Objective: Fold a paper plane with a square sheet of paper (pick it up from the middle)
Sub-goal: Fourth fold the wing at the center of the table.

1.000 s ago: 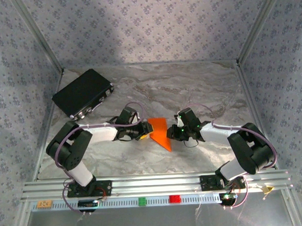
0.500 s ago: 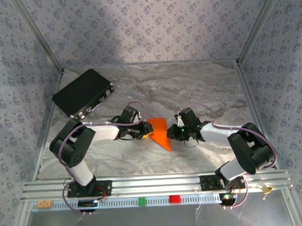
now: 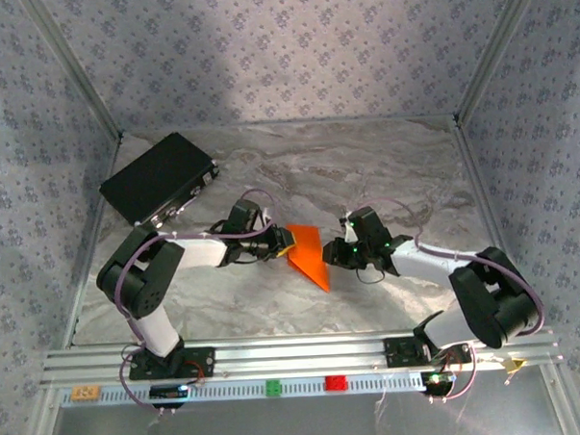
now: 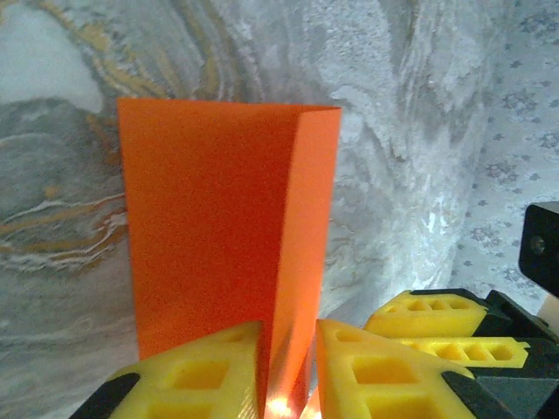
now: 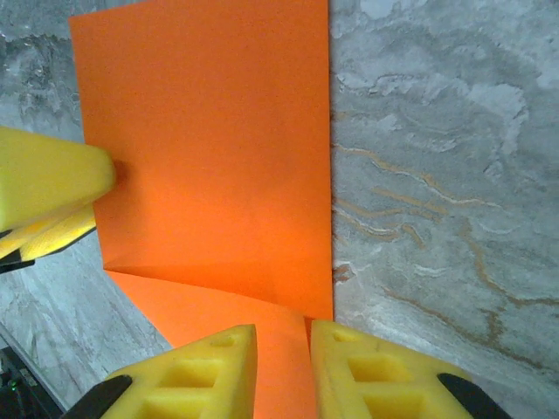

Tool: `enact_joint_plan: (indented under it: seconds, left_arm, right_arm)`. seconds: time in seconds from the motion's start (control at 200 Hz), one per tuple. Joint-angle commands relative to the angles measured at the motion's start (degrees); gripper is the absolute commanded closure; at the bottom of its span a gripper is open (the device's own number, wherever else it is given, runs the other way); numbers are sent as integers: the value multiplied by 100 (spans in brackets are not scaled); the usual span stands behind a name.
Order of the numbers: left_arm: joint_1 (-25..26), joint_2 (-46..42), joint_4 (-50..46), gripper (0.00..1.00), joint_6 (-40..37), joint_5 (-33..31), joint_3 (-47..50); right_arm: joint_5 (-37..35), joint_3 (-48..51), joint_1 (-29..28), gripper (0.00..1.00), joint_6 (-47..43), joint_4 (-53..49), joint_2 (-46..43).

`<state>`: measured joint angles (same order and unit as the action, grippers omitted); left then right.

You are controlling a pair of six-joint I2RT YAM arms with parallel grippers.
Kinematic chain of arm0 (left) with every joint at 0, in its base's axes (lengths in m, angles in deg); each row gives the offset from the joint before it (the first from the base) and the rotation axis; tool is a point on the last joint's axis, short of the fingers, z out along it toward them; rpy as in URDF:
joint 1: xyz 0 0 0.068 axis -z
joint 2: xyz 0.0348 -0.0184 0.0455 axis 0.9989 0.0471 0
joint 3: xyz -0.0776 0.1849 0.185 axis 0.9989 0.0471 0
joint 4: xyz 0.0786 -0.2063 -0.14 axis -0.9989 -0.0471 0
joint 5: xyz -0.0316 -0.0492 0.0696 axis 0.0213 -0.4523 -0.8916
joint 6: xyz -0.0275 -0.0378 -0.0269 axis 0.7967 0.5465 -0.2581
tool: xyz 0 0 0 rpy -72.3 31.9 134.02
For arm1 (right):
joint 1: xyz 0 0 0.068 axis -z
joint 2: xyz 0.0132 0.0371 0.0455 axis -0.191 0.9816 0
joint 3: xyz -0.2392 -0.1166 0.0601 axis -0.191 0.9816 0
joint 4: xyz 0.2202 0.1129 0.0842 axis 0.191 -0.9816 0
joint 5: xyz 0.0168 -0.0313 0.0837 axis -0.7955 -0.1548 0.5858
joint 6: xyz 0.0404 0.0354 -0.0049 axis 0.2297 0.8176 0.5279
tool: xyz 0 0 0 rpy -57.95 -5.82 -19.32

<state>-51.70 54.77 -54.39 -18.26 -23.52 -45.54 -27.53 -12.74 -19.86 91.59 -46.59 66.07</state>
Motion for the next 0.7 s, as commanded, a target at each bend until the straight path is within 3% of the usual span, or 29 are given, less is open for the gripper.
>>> enact_joint_plan:
  seconds: [0.0, 0.21, 0.355, 0.555, 0.695]
  left_arm:
    - [-53, 158, 433, 79, 107, 262, 57]
    - [-64, 381, 526, 83, 81, 510, -96]
    - [-67, 305, 505, 92, 99, 309, -11]
    - [-71, -25, 150, 96, -12, -139, 78]
    - [-68, -235, -106, 97, -80, -401, 111]
  right_arm:
    - [-139, 79, 46, 75, -52, -164, -175]
    - [-268, 131, 55, 71, -113, -196, -408]
    - [-453, 156, 48, 60, -122, -317, -629]
    - [-569, 227, 51, 48, -169, -312, -887]
    - [-613, 220, 7, 46, -324, -273, -998]
